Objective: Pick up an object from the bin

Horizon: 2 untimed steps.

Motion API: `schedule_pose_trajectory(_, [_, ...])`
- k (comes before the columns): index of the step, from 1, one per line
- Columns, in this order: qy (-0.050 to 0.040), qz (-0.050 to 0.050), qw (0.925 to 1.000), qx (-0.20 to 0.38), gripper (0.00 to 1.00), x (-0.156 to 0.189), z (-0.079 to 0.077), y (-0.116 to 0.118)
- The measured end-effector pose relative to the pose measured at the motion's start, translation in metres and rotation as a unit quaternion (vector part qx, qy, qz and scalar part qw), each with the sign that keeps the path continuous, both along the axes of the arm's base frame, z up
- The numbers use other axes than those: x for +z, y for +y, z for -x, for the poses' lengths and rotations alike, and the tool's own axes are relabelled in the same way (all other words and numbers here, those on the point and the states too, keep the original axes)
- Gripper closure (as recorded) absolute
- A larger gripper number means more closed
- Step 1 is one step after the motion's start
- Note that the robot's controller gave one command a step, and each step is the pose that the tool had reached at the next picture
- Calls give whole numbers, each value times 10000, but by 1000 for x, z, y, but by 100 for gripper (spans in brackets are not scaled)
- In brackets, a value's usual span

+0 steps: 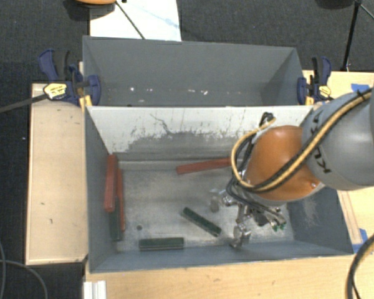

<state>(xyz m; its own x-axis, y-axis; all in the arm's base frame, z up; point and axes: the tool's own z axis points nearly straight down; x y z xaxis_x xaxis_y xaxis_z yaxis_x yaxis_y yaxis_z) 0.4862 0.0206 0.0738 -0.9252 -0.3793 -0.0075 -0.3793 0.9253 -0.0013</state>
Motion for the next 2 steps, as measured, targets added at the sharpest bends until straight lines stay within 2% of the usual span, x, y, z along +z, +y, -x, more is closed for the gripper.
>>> schedule_pose_trajectory(1, [-8, 7, 10000, -10, 0, -2, -3, 39])
schedule_pose_trajectory(2, [11, -2, 9999, -119, 100, -3, 1, 66])
